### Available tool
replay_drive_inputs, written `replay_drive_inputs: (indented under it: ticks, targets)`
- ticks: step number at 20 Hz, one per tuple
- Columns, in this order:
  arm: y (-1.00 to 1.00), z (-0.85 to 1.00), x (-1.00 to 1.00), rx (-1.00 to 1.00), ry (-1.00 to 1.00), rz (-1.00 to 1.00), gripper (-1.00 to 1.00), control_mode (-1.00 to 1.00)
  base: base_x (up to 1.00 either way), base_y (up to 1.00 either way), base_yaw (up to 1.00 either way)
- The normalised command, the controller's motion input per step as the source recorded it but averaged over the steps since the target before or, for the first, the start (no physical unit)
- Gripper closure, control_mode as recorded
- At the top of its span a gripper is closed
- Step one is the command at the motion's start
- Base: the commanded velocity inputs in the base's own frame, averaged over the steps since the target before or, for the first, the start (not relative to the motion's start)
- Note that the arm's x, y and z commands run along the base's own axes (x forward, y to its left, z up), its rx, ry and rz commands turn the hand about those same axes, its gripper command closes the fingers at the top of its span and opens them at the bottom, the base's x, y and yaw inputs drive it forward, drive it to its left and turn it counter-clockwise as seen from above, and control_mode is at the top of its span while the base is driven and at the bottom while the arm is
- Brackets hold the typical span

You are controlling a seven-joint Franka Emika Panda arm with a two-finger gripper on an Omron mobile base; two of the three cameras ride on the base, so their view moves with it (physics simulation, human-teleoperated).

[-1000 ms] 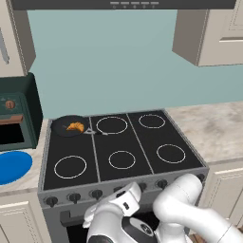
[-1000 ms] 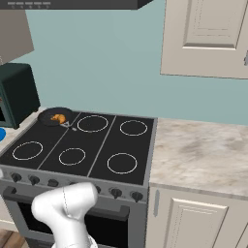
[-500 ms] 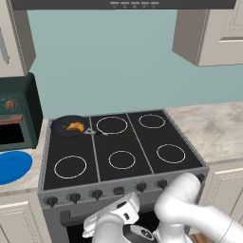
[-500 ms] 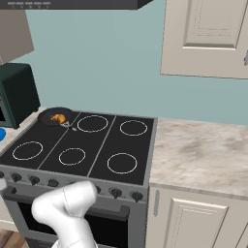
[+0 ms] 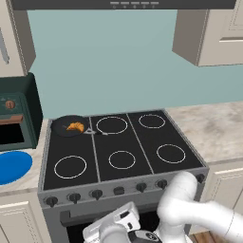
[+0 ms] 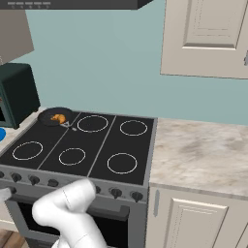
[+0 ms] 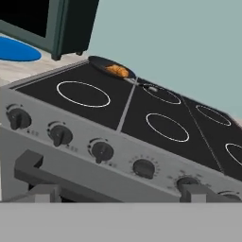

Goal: Pick the croissant and place it on the pan. Then turn on the stove to warm the croissant.

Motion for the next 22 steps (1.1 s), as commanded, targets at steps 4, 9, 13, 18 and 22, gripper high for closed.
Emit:
replay_drive_inputs:
  ticks: [4, 9, 13, 18, 22]
  targets:
    - [0.14, -0.31, 0.0, 0.14, -0.02, 0.09, -1.0, -1.0, 0.0, 0.0, 0.0]
    - [0.24, -0.26, 0.0, 0.15, 0.0, 0.04, -1.0, -1.0, 0.0, 0.0, 0.0]
    - [0.34, -0.21, 0.0, 0.14, 0.0, 0.01, -1.0, -1.0, 0.0, 0.0, 0.0]
    - [0.4, -0.21, 0.0, 0.11, 0.0, 0.0, -1.0, -1.0, 0.0, 0.0, 0.0]
    - [0.34, -0.22, 0.02, 0.1, 0.0, 0.0, -1.0, -1.0, 0.0, 0.0, 0.0]
